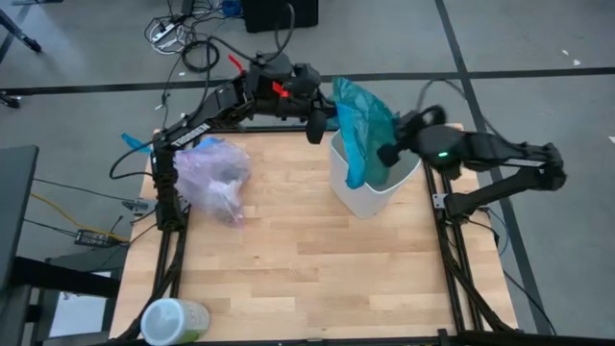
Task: Place trash/remove bag and relplace
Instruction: Put the blue trash bag into the white trash bin
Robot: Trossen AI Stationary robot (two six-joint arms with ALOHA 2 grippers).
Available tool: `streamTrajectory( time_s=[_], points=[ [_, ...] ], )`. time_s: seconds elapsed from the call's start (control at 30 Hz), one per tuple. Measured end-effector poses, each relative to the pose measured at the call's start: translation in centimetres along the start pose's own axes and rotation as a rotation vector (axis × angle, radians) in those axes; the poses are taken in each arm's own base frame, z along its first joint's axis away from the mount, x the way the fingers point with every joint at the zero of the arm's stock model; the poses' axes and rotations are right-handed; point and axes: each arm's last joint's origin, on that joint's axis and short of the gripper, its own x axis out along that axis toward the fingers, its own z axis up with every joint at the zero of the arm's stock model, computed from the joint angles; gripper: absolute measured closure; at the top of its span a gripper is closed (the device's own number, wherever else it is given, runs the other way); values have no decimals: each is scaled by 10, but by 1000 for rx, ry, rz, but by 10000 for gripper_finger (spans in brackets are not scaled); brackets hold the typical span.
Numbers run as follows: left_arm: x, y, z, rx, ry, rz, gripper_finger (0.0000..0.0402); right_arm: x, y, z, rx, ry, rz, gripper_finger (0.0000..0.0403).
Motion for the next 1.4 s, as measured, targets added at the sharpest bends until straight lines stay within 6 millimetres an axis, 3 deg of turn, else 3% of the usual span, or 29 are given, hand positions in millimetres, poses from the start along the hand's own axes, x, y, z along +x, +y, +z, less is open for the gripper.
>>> streamTrajectory(
  time_s=[0.1,0.3,0.47,0.67,0.9,1.1,1.23,1.4],
  points=[
    [-8,-5,3,3,-1,-31,401,11,16,-7,1,64,46,402],
    [-22,-7,10,11,-27,-25,401,15,29,-8,43,100,222,403],
    [-30,-8,14,23,-49,-20,400,15,30,-10,37,133,301,403],
    [-25,-5,12,41,-50,21,399,6,10,-6,33,129,157,403],
    [1,5,-5,25,45,40,399,-25,-31,23,106,62,158,403],
    [37,17,-25,14,112,53,398,-53,-54,53,133,-38,352,403],
    [64,26,-43,5,157,61,398,-62,-56,65,79,-86,417,390],
    [88,35,-63,-10,221,70,398,-60,-42,66,-56,-58,429,339]
  ],
)
